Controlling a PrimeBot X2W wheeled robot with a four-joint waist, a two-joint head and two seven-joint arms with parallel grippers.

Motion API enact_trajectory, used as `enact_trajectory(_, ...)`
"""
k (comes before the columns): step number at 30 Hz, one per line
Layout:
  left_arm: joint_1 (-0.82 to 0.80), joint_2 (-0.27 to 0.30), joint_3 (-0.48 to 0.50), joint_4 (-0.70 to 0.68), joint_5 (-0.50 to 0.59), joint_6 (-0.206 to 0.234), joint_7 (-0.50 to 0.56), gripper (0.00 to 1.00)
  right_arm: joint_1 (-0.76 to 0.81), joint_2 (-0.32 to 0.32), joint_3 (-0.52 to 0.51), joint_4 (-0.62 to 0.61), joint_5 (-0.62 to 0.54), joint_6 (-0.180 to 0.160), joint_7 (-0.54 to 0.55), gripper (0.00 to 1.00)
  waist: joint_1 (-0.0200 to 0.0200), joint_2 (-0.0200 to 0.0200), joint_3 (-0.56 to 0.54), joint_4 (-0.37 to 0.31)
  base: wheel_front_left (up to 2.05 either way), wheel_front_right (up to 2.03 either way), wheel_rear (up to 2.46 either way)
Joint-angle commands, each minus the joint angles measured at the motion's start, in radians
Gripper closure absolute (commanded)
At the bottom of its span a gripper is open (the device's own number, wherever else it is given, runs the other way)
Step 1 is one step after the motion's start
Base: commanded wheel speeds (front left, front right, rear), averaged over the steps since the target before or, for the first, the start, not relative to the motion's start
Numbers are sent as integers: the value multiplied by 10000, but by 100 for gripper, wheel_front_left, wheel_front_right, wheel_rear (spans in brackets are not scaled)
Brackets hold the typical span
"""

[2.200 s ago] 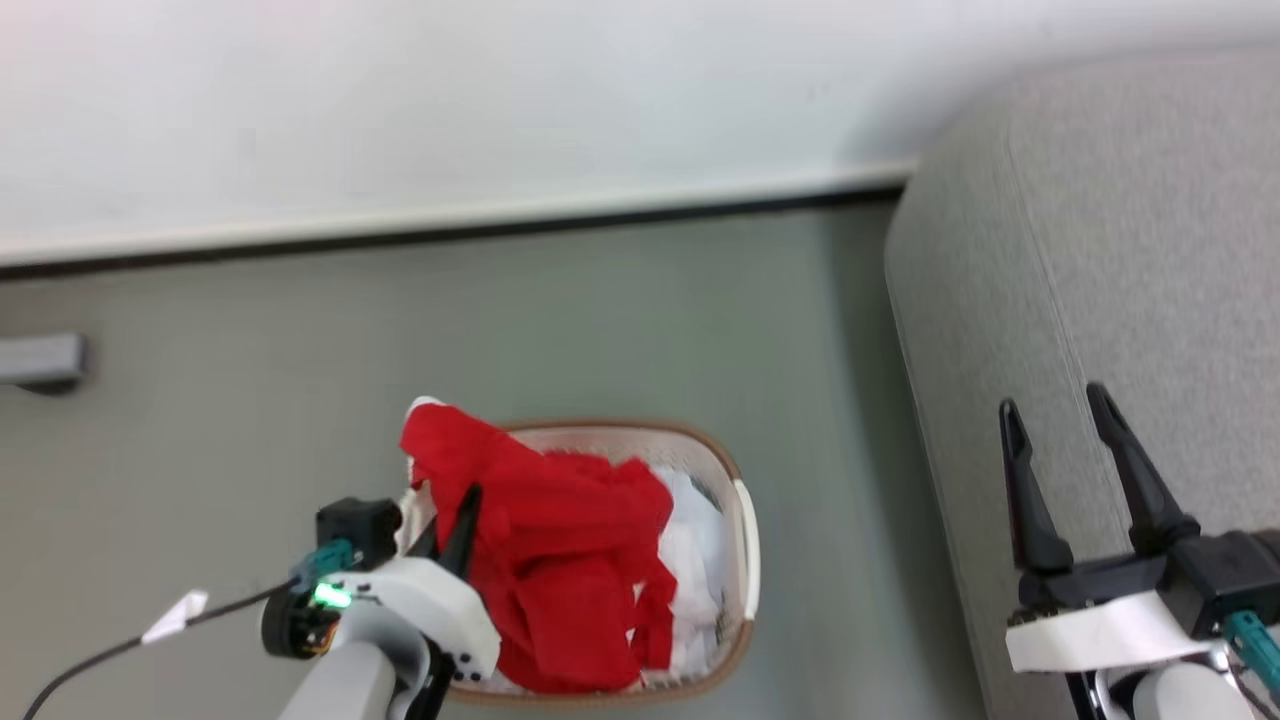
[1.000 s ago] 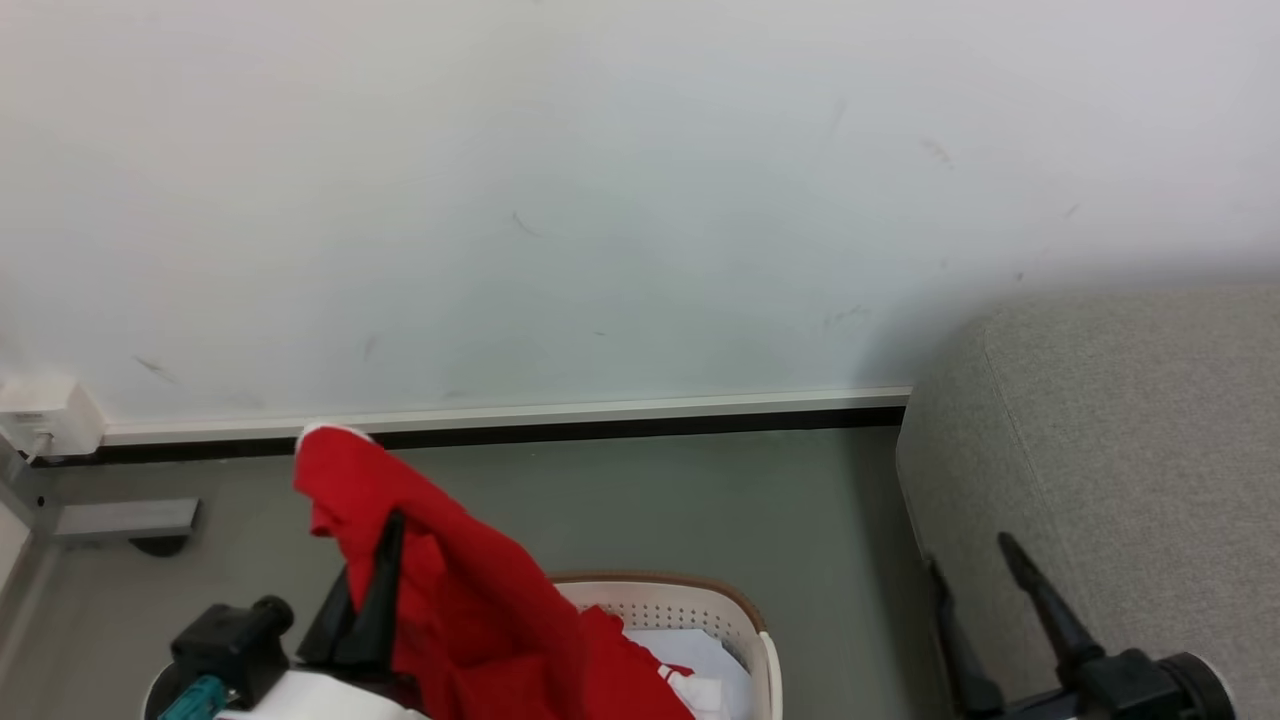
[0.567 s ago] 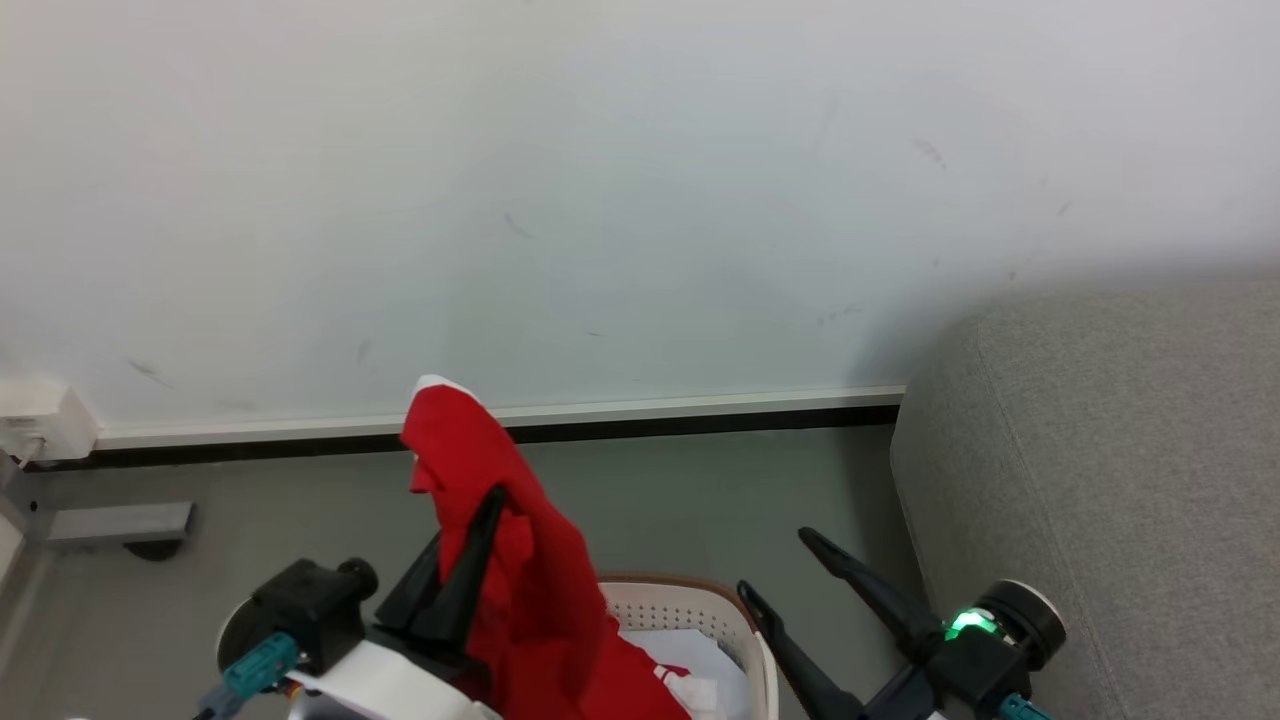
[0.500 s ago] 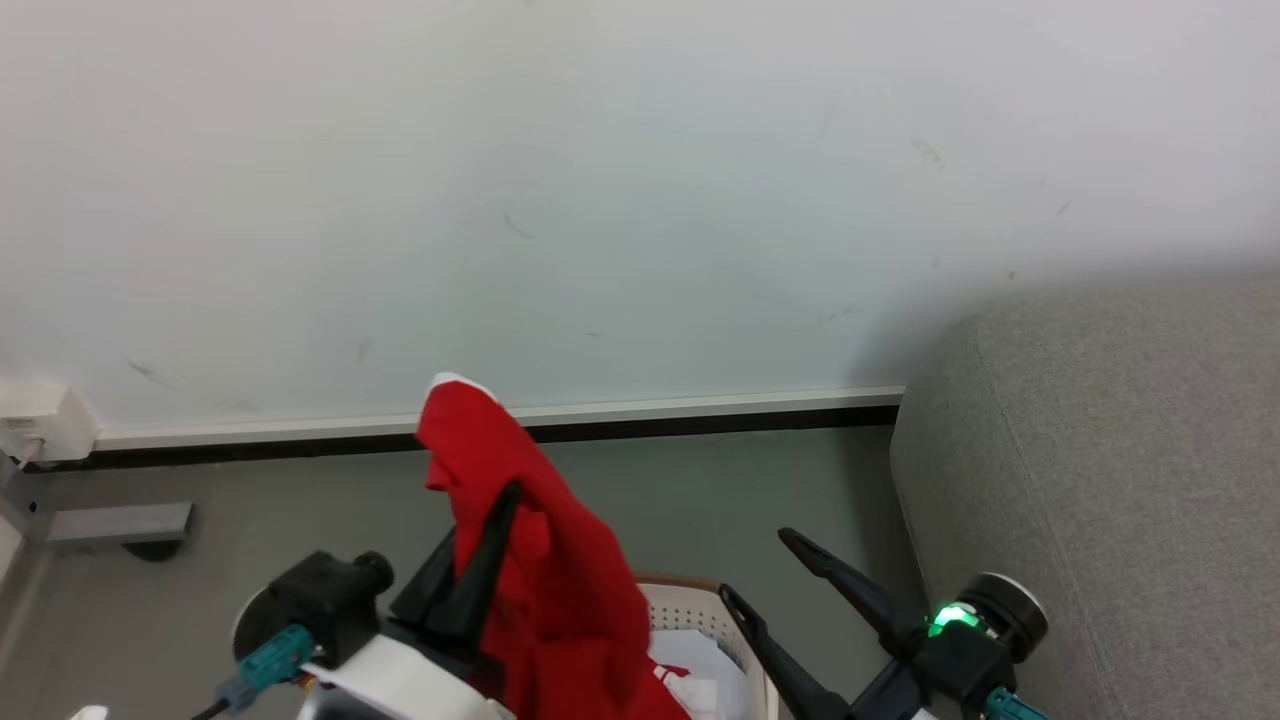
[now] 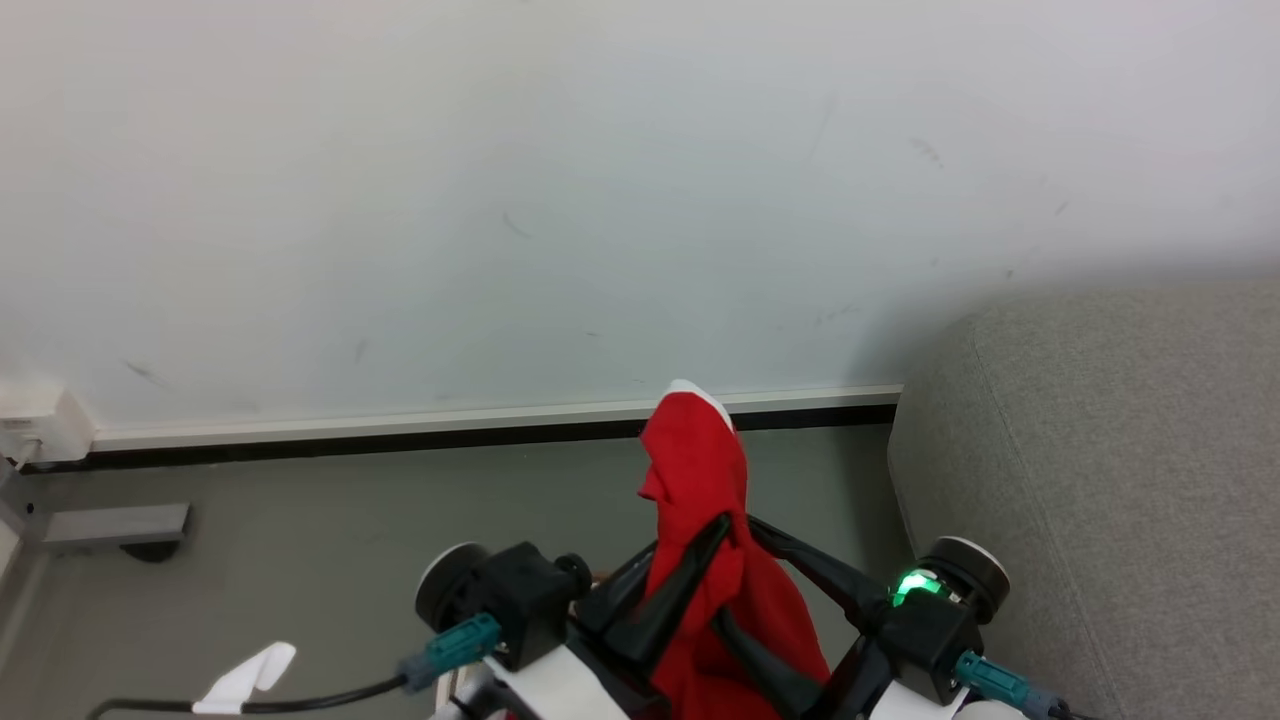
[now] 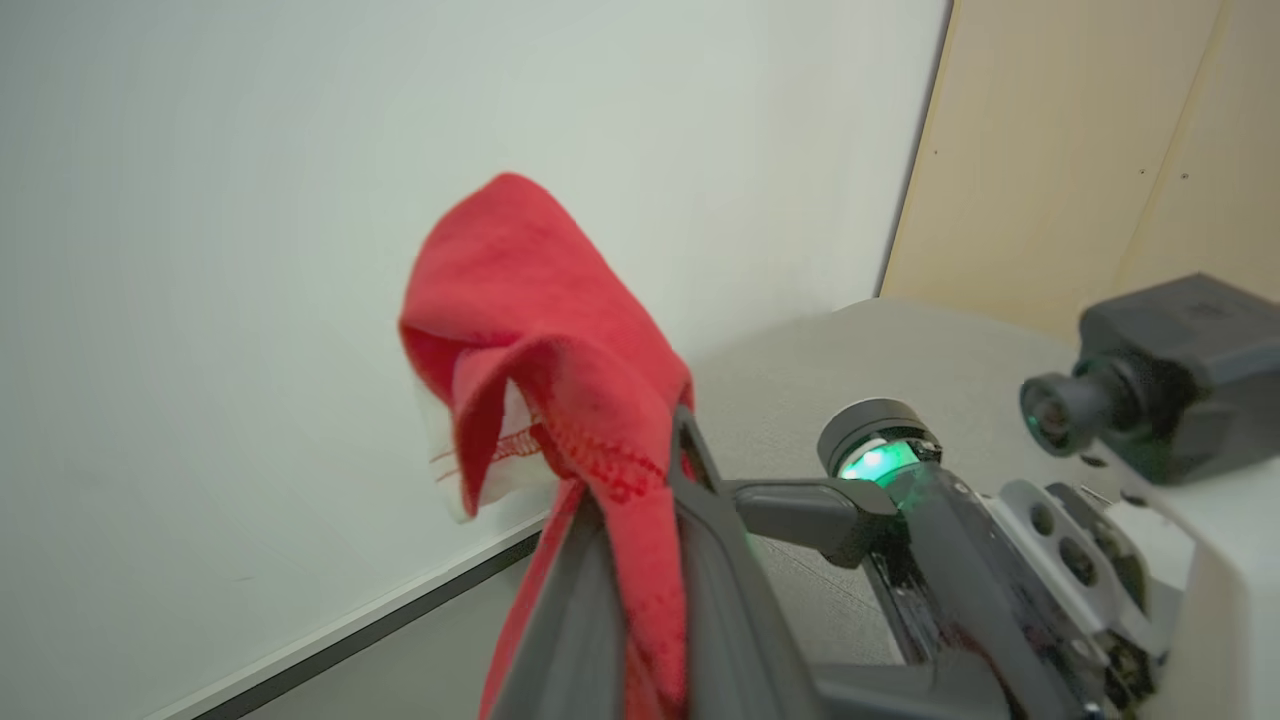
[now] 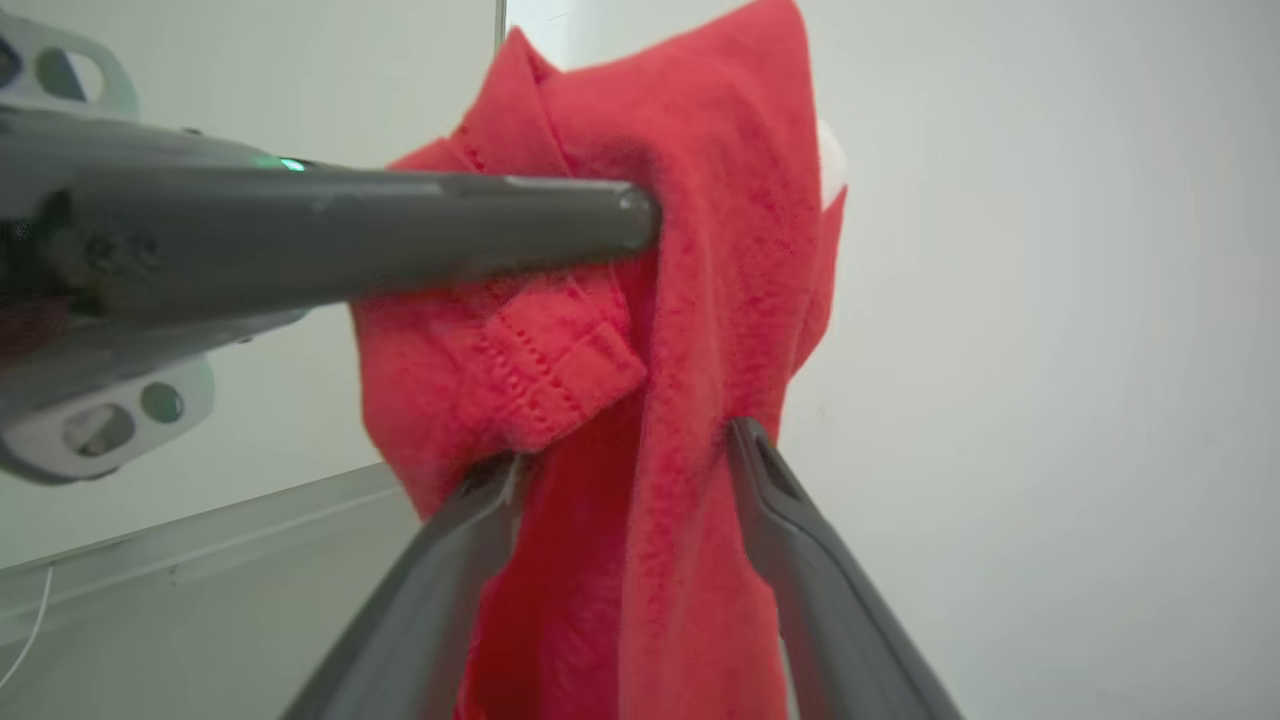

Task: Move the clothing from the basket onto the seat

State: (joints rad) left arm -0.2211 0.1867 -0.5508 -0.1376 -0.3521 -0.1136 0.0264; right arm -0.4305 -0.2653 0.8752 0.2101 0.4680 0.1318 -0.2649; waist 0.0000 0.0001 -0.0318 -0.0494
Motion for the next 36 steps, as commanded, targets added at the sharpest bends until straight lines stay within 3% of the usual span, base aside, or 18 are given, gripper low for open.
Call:
enact_trajectory(1,-82,28,-62,-59,-89,-21,58,100,-113,-82,-5,54,64,-21,8,0,0,-1,-6,-20,0,0,0)
enact_trajectory(11,118,99,-611,-521,-423,-86,269,100,-28,-6,64,467,508,-21,8,0,0,-1,14,-82,0,0,0)
enact_trajectory(12,117,108,-628,-550,-462,-82,286,100,-68,2,102,526,580,-21,8,64,0,-1,13,-78,0,0,0)
enact_trajectory(13,114,108,-632,-556,-471,-79,294,100,-92,13,140,618,695,-23,8,100,0,-1,12,-71,0,0,0)
enact_trajectory(15,110,140,-578,-492,-429,-6,248,100,-132,41,227,692,1010,-23,8,100,0,-1,18,-66,0,0,0)
enact_trajectory(18,149,199,-507,-365,-377,50,87,53,-158,3,172,741,1373,-23,6,100,0,-1,30,-102,0,0,0)
enact_trajectory(19,163,227,-478,-315,-339,83,9,16,-143,-25,97,769,1490,-23,6,100,0,-1,35,-128,0,0,0)
enact_trajectory(20,177,266,-454,-240,-306,84,-91,0,-120,-54,24,790,1607,-23,6,100,0,-1,42,-163,0,0,0)
enact_trajectory(27,323,453,-372,424,-132,115,-879,0,12,-325,-819,645,2364,-21,7,100,0,-1,131,-807,0,0,0)
enact_trajectory(36,532,398,-590,1347,185,207,-2003,0,106,-1247,-2177,409,2710,-21,26,100,0,-1,312,-2412,0,0,0)
